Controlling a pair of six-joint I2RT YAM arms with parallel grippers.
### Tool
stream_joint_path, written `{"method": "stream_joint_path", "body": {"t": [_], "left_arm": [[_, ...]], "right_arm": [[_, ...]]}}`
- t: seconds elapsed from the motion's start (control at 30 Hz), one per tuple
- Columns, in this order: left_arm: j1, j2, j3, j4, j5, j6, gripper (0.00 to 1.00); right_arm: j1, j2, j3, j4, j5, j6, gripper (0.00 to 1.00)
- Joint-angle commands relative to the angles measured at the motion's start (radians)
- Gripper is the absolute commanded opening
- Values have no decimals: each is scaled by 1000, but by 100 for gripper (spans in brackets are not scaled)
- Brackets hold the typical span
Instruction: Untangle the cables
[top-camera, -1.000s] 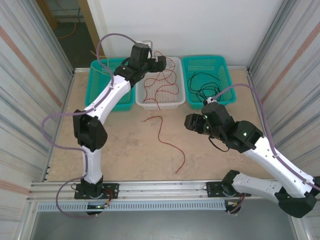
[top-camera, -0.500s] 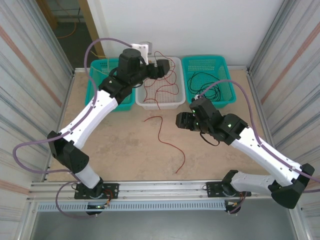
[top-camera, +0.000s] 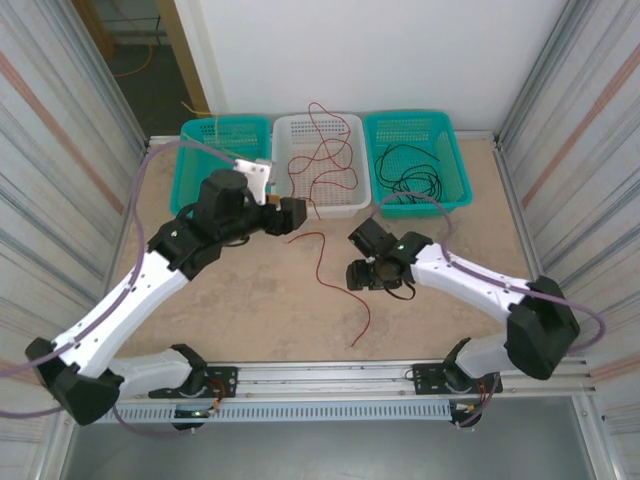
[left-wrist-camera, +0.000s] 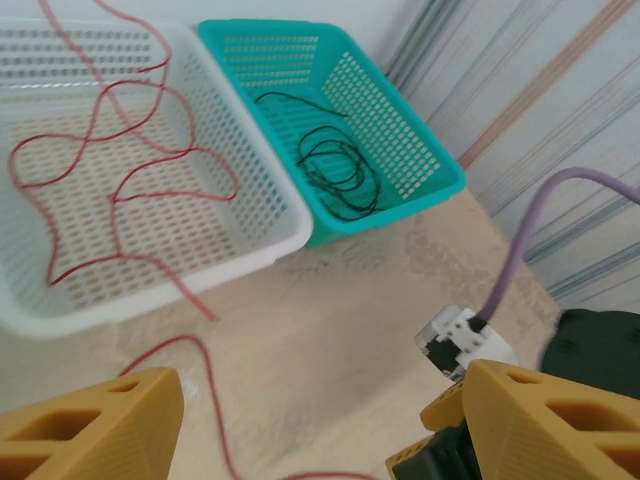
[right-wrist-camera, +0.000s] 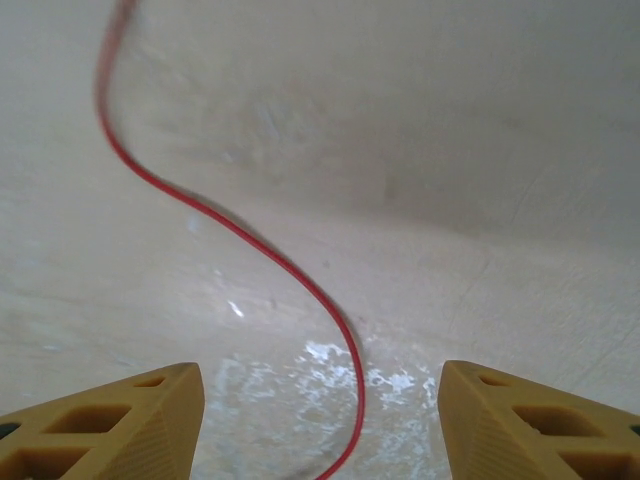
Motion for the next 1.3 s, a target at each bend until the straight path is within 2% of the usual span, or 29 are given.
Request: {"method": "stream_joint_path", "body": {"t": [0.0, 0.3, 0.6, 0.77, 0.9, 1.1, 1.2, 1.27], "left_arm": [[7, -56, -60, -27, -72, -43, 72], [8, -162, -159, -49, -114, -84, 71], [9, -125, -115, -53, -76, -47, 69], [9, -109, -104, -24, -55, -45, 67], [8, -115, -108, -12, -42, -57, 65], [9, -141, -132, -4, -43, -73, 62], [9, -140, -132, 2, -32, -77, 63], [10, -134, -126, 8, -21, -77, 64]], "right_arm": [[34, 66, -13, -22, -9, -4, 61], [152, 213, -22, -31, -3, 62, 59], [155, 226, -42, -11, 14, 91, 57], [156, 218, -66, 2, 4, 102, 52], [156, 217, -67, 5, 0, 97, 40], [159, 169, -44, -10, 34, 84, 10], [167, 113, -10, -28, 67, 60, 0], [182, 63, 20, -37, 96, 42, 0]]}}
